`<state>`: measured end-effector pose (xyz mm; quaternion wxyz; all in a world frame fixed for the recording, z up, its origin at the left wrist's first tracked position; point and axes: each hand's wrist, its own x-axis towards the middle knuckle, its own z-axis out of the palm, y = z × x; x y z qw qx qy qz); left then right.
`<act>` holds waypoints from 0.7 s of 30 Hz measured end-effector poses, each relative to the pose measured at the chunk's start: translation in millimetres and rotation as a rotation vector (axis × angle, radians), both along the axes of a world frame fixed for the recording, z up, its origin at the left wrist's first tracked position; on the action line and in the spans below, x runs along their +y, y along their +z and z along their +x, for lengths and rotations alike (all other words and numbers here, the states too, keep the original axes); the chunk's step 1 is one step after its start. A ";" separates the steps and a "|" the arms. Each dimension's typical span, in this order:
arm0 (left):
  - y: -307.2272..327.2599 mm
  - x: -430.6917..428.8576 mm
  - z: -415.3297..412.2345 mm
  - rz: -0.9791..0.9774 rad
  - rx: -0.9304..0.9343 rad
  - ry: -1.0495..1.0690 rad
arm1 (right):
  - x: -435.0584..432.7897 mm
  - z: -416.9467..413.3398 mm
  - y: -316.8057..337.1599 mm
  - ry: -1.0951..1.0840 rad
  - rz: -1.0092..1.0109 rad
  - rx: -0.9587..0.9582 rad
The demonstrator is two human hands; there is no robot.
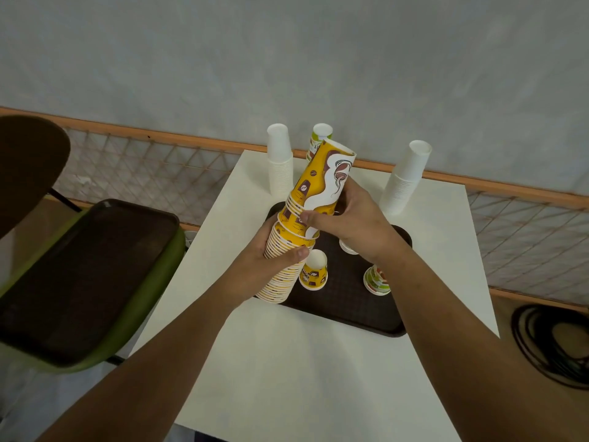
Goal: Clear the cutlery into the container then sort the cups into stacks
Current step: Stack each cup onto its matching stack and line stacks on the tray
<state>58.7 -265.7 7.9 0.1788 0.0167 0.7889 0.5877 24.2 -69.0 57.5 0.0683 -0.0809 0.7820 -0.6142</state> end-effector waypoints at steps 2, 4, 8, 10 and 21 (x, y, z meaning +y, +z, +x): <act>2.4 0.4 1.6 0.007 0.017 -0.013 | -2.7 3.6 -0.4 0.032 0.021 -0.010; 3.8 -0.9 2.2 0.008 0.015 -0.015 | -5.7 6.8 -0.7 0.026 0.031 -0.008; 2.7 -8.2 2.2 -0.027 0.010 -0.001 | -9.3 9.2 2.7 -0.034 -0.015 -0.003; 2.7 -11.9 2.5 -0.026 0.015 -0.008 | -8.3 8.3 6.1 -0.066 -0.055 -0.002; 0.8 -23.6 2.9 -0.069 0.009 0.007 | -3.9 1.4 16.5 -0.105 -0.406 -0.126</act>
